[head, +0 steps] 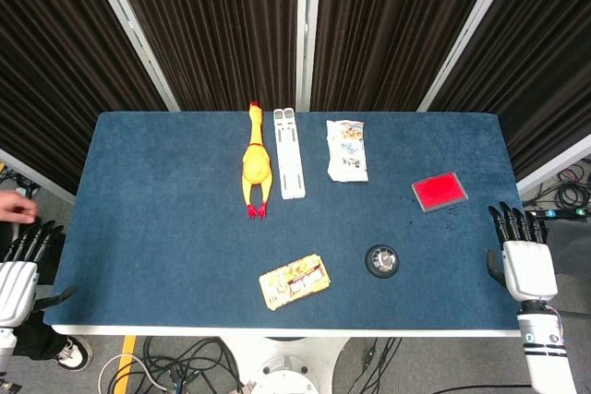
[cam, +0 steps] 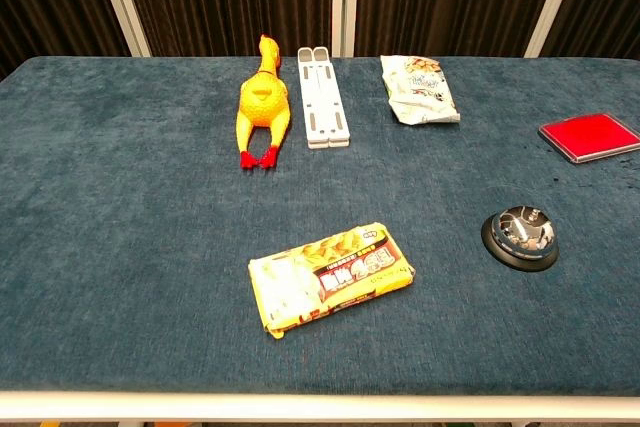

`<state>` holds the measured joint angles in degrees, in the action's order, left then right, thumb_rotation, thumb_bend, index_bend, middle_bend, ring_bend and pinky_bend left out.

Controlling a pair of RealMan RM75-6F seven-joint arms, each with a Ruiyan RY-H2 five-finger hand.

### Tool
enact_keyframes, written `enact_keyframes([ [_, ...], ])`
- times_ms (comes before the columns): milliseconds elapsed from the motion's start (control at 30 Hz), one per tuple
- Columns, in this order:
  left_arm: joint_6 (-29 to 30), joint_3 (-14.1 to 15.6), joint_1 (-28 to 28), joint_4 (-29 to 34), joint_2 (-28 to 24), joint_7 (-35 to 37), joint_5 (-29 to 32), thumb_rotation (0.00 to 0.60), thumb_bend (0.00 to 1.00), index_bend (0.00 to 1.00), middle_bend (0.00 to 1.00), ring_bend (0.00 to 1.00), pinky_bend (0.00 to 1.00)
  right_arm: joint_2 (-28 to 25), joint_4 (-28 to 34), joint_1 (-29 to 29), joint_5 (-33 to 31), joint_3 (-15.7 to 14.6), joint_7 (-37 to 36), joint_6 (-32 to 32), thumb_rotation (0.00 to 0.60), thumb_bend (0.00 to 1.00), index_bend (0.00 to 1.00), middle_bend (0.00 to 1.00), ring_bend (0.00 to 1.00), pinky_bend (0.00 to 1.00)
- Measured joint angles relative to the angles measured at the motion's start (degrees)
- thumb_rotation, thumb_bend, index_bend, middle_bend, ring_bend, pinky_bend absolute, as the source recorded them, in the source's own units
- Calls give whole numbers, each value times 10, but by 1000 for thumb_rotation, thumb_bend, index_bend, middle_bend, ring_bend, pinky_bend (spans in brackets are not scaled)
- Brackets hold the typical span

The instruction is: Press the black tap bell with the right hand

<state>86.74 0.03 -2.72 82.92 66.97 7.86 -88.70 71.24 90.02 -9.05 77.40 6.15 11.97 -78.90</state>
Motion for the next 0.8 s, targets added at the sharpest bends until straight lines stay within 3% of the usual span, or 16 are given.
enact_keyframes([
  [433,0,-3,-2,4,0,2,2,600,113,84,30,0,153,-2,5,-4,29,-8,-6,-3,600,481,0,19,14,25],
  [500,0,-2,-1,8,-1,2,1,600,113,84,30,0,153,-1,1,-5,50,-12,-13,-8,600,554,0,132,149,192],
  [533,0,0,0,9,-1,0,0,600,114,84,30,0,153,1,-1,-6,60,-13,-16,-11,600,635,0,275,295,357],
  [600,0,2,1,8,-2,-1,-1,600,114,85,30,0,153,7,-11,-7,89,-19,-24,-22,600,809,0,534,537,591],
  [667,1,1,1,7,-3,1,1,600,114,84,30,0,153,14,-23,-9,119,-27,-28,-32,600,963,10,722,698,730],
  [800,-1,0,0,11,-6,3,1,600,114,84,29,0,153,35,-51,-14,184,-59,-34,-41,600,1000,54,902,845,831],
])
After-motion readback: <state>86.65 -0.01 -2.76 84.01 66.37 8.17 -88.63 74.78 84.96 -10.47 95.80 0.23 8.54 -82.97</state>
